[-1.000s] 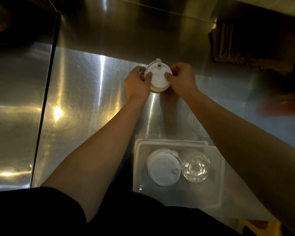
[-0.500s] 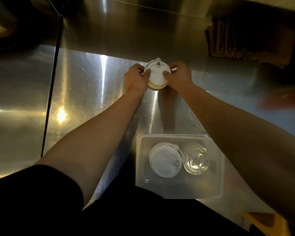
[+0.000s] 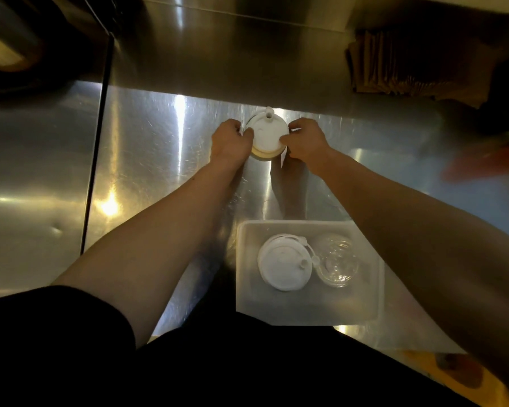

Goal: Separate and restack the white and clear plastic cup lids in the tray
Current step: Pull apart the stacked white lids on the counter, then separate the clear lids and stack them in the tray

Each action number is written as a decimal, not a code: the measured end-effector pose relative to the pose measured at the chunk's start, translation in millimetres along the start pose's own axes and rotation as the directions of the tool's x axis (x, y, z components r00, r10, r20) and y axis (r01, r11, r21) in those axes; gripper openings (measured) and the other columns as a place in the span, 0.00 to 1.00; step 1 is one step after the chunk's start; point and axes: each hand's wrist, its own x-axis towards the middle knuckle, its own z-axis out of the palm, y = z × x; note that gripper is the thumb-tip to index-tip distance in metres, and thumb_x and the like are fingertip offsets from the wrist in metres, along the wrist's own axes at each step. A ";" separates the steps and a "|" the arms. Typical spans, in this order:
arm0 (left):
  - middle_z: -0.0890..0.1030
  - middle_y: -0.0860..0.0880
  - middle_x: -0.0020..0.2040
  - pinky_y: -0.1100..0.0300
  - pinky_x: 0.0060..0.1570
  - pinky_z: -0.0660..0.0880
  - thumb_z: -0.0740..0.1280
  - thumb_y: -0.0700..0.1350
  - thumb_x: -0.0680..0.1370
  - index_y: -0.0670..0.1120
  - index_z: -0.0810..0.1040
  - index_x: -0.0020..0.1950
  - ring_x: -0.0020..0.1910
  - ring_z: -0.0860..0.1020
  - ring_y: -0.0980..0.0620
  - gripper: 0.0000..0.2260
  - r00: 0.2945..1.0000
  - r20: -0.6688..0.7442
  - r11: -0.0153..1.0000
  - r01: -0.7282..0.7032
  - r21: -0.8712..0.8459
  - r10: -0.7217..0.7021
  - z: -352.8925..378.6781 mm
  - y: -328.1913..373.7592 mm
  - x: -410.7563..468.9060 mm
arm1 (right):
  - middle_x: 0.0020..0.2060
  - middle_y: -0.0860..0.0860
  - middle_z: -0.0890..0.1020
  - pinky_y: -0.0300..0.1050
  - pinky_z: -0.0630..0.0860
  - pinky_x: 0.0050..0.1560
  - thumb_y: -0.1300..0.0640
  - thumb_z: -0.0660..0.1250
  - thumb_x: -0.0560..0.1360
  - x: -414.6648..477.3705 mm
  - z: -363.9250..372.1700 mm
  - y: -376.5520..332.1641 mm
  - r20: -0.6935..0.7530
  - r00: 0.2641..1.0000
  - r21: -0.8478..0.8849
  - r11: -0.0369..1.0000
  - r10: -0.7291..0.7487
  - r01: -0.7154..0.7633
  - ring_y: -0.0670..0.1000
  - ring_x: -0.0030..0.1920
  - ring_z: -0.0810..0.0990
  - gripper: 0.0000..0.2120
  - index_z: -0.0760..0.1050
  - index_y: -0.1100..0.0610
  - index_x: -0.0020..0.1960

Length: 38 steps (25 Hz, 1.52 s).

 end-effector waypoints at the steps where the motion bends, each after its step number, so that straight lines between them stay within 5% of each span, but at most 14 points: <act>1: 0.76 0.43 0.66 0.59 0.59 0.71 0.64 0.47 0.79 0.42 0.71 0.68 0.63 0.75 0.45 0.18 1.000 -0.013 1.000 0.009 -0.019 -0.010 -2.0 -1.3 -2.5 | 0.61 0.57 0.79 0.55 0.78 0.62 0.60 0.70 0.72 -0.9 -1.4 1.5 -0.001 1.000 0.021 1.000 0.004 -0.004 0.57 0.60 0.79 0.24 0.71 0.57 0.67; 8: 0.77 0.45 0.63 0.66 0.53 0.72 0.65 0.47 0.79 0.45 0.72 0.66 0.59 0.78 0.49 0.16 0.982 -0.093 0.983 -0.172 -0.065 0.165 -5.2 -1.5 -28.1 | 0.59 0.52 0.77 0.50 0.79 0.61 0.59 0.70 0.74 -32.1 -38.4 18.1 -0.101 0.991 0.036 0.996 -0.083 0.087 0.52 0.56 0.79 0.21 0.71 0.54 0.66; 13: 0.79 0.47 0.60 0.74 0.43 0.69 0.65 0.48 0.79 0.45 0.75 0.62 0.51 0.77 0.54 0.13 0.953 0.003 0.952 -0.303 -0.049 0.304 19.2 14.1 -59.7 | 0.55 0.50 0.76 0.47 0.81 0.56 0.60 0.69 0.75 -67.0 -65.8 38.2 -0.170 0.974 0.131 0.976 -0.151 0.174 0.52 0.55 0.79 0.19 0.72 0.55 0.65; 17: 0.79 0.47 0.58 0.67 0.46 0.73 0.65 0.50 0.78 0.46 0.75 0.61 0.49 0.76 0.55 0.14 0.925 0.111 0.931 -0.365 -0.004 0.363 45.1 24.7 -79.9 | 0.56 0.51 0.76 0.45 0.79 0.55 0.60 0.68 0.76 -87.2 -91.9 57.9 -0.230 0.962 0.131 0.974 -0.150 0.183 0.51 0.55 0.78 0.19 0.71 0.56 0.66; 21: 0.79 0.48 0.54 0.75 0.27 0.71 0.68 0.50 0.76 0.47 0.75 0.61 0.39 0.77 0.57 0.15 0.905 0.245 0.933 -0.361 0.005 0.348 64.7 31.5 -92.3 | 0.57 0.54 0.79 0.48 0.79 0.58 0.60 0.68 0.76 -97.6 -108.3 87.4 -0.257 0.962 0.151 0.979 -0.097 0.139 0.53 0.56 0.79 0.19 0.72 0.56 0.66; 26: 0.79 0.46 0.58 0.73 0.25 0.69 0.69 0.48 0.76 0.46 0.75 0.62 0.45 0.79 0.53 0.16 0.901 0.335 0.949 -0.310 0.056 0.275 93.9 37.7 -100.8 | 0.58 0.57 0.79 0.46 0.80 0.52 0.59 0.69 0.74 -105.5 -121.0 130.1 -0.291 0.957 0.165 0.985 0.001 0.049 0.55 0.55 0.80 0.20 0.74 0.56 0.65; 30: 0.77 0.43 0.63 0.63 0.51 0.74 0.70 0.46 0.75 0.43 0.74 0.66 0.59 0.78 0.48 0.20 0.887 0.359 0.917 -0.365 0.159 0.291 111.2 38.2 -101.7 | 0.59 0.58 0.78 0.39 0.76 0.37 0.60 0.68 0.75 -104.6 -124.3 154.1 -0.302 0.951 0.164 0.986 0.068 -0.018 0.53 0.50 0.80 0.20 0.73 0.58 0.66; 34: 0.75 0.42 0.66 0.58 0.58 0.71 0.69 0.44 0.76 0.43 0.71 0.69 0.64 0.75 0.46 0.23 0.889 0.387 0.923 -0.336 0.187 0.245 126.3 41.3 -102.4 | 0.56 0.59 0.81 0.56 0.80 0.57 0.59 0.68 0.73 -102.0 -120.0 171.9 -0.253 0.957 0.198 0.976 0.145 -0.096 0.60 0.54 0.82 0.22 0.72 0.59 0.66; 38: 0.76 0.42 0.66 0.55 0.61 0.72 0.69 0.44 0.76 0.43 0.70 0.71 0.64 0.75 0.45 0.24 0.882 0.404 0.908 -0.354 0.223 0.245 134.9 40.7 -101.3 | 0.56 0.59 0.81 0.59 0.78 0.60 0.58 0.69 0.72 -97.6 -111.8 178.3 -0.220 0.958 0.241 0.962 0.186 -0.132 0.61 0.55 0.82 0.22 0.73 0.58 0.65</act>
